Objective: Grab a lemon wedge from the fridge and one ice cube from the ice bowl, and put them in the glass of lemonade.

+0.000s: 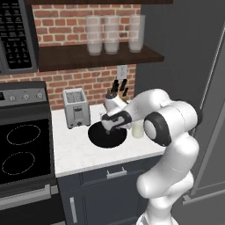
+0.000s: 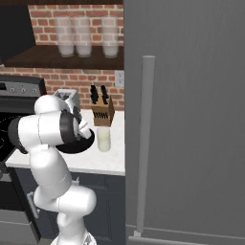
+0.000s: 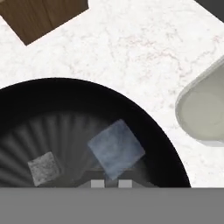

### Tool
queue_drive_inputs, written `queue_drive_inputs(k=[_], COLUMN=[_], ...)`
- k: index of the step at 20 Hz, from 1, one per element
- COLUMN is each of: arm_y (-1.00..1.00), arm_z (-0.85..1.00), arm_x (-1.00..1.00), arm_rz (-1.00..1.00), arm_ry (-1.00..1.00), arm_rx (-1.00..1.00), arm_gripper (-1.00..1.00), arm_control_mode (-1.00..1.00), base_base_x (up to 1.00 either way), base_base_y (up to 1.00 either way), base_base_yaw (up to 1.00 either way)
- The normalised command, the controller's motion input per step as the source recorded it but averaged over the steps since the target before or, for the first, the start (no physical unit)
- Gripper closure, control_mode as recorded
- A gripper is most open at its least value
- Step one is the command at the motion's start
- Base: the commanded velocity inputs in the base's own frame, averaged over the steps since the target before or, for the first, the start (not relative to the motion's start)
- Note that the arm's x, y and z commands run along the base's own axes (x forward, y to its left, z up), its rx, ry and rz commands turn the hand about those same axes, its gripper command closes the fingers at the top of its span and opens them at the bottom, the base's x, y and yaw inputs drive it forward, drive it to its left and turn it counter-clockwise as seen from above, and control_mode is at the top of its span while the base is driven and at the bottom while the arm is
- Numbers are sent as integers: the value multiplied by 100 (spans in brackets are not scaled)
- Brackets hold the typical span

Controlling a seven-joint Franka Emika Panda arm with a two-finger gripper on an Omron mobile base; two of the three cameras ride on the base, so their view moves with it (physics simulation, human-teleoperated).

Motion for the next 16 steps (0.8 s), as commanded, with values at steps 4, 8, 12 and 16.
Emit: queue_drive_inputs(k=[4,8,12,16], arm_y=[-62,-67,-57,-19], arm_z=[93,94,66,26], arm_x=[-47,-23,-4,0], arm_rz=[-11,-12,-14,-8], arm_ry=[0,0,0,-1], arm_rx=[0,0,-1,-1], arm_gripper=[100,100,100,100], arm_control_mode=[-100,-100,-100,-100], base_base_x=[0,0,0,0], base_base_y=[0,0,0,0], base_base_yaw=[0,0,0,0])
